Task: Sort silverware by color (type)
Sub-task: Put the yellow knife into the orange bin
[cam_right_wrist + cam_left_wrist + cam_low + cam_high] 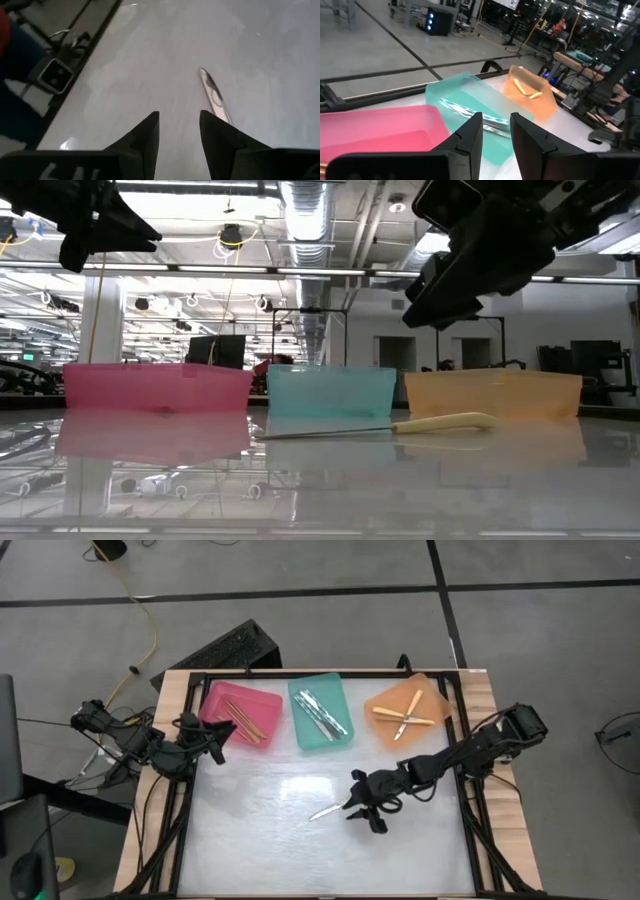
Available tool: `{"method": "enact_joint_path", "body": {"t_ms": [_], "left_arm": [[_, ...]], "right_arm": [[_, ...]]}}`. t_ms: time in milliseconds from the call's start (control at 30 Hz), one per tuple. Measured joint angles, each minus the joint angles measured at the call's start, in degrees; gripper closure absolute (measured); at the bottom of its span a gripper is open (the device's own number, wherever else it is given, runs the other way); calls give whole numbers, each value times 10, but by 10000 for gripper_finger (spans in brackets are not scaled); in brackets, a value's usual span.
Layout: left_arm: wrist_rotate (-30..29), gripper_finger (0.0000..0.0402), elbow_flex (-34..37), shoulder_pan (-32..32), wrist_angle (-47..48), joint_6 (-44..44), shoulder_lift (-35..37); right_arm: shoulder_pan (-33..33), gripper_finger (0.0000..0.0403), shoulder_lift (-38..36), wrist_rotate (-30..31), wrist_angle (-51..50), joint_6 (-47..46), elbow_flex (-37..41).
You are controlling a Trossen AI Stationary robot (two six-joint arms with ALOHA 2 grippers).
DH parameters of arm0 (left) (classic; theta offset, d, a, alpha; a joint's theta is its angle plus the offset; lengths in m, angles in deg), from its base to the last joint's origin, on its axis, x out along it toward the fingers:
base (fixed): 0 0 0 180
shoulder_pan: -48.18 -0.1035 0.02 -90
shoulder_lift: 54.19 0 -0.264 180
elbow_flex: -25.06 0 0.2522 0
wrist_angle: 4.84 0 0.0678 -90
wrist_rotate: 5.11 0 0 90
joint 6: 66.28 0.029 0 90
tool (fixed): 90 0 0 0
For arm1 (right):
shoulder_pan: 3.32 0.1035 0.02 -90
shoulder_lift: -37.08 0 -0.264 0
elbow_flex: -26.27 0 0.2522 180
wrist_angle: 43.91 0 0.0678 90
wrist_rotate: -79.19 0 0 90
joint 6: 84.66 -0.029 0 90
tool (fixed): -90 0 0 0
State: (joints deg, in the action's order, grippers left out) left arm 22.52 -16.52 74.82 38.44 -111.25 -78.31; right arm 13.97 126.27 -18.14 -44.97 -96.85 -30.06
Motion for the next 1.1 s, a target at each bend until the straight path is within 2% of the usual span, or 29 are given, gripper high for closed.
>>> {"method": "enact_joint_path", "body": {"t_ms": [533, 1100], "left_arm": [[-7, 318, 0, 0, 17, -17, 0], [-8, 318, 0, 0, 31, -28, 0]], "right_arm": [[-29, 208, 1, -66, -41, 76, 0], [-48, 223, 1, 5, -75, 122, 16]]}}
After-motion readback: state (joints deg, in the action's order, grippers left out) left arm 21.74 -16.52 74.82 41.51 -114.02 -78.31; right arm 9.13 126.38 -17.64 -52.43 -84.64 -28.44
